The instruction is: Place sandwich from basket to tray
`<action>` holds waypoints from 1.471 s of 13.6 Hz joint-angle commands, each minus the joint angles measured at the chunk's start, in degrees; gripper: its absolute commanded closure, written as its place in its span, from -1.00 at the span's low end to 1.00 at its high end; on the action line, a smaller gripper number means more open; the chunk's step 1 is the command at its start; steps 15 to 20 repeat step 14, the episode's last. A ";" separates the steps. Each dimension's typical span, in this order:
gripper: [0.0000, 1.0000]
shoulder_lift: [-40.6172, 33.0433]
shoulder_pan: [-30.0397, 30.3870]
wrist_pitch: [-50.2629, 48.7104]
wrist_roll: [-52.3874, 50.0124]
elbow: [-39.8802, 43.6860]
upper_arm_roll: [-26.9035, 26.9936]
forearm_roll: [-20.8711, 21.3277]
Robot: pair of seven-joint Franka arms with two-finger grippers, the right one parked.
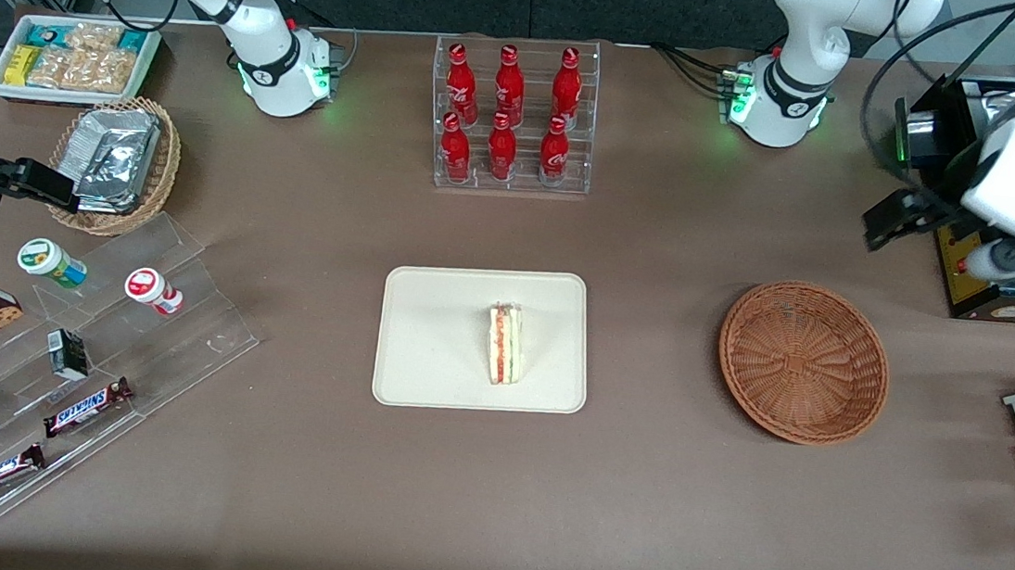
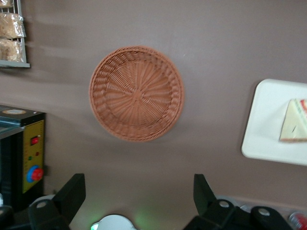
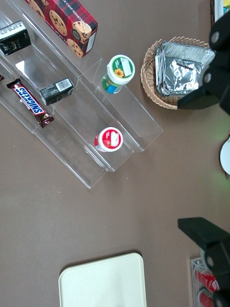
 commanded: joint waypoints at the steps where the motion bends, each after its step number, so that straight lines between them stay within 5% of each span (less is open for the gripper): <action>1: -0.98 -4.14 3.21 -0.75 6.66 -4.43 -0.67 -0.81; 9: -0.98 -12.59 10.52 -0.32 14.60 -12.79 -0.93 -2.83; 20: -0.98 -10.40 10.69 -0.67 15.04 -10.95 -2.17 -2.74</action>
